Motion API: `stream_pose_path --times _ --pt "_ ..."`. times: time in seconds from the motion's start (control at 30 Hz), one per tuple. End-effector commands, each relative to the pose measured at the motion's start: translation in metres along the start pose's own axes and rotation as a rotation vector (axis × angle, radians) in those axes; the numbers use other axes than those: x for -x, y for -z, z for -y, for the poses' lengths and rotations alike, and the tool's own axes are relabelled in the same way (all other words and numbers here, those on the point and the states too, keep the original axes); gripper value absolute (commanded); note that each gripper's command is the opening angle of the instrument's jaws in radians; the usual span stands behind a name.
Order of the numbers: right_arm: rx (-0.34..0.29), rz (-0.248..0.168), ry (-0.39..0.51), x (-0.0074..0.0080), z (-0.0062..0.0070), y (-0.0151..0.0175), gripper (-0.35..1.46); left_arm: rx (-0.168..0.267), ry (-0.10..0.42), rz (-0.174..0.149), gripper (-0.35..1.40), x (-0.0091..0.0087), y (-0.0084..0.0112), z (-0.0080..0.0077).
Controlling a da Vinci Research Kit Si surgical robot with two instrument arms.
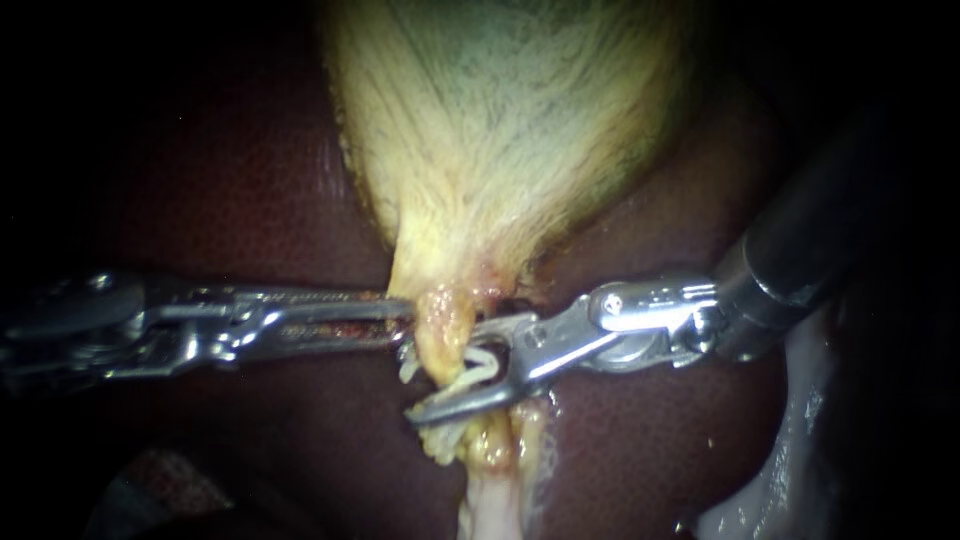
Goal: Clipping third clip left tube
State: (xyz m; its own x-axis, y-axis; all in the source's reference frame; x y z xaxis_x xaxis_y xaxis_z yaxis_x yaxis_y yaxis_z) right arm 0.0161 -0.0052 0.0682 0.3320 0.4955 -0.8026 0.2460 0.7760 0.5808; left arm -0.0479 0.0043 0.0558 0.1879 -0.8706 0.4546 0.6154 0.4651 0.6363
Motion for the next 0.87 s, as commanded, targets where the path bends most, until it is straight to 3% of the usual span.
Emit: stream_pose_path --times 0.03,0.2,0.87 --pt "-0.002 0.005 0.000 0.0001 -0.0001 0.0001 -0.16 0.000 0.000 0.000 -0.35 0.0000 0.0000 0.0000" --pt "0.001 0.032 0.001 0.0004 -0.0004 0.0006 -0.35 0.000 0.000 0.000 -0.35 0.0000 0.0000 0.0000" --pt "0.003 0.037 0.006 0.0012 -0.0003 0.0003 -0.35 -0.003 0.000 -0.001 -0.35 0.0000 -0.0002 0.0000"
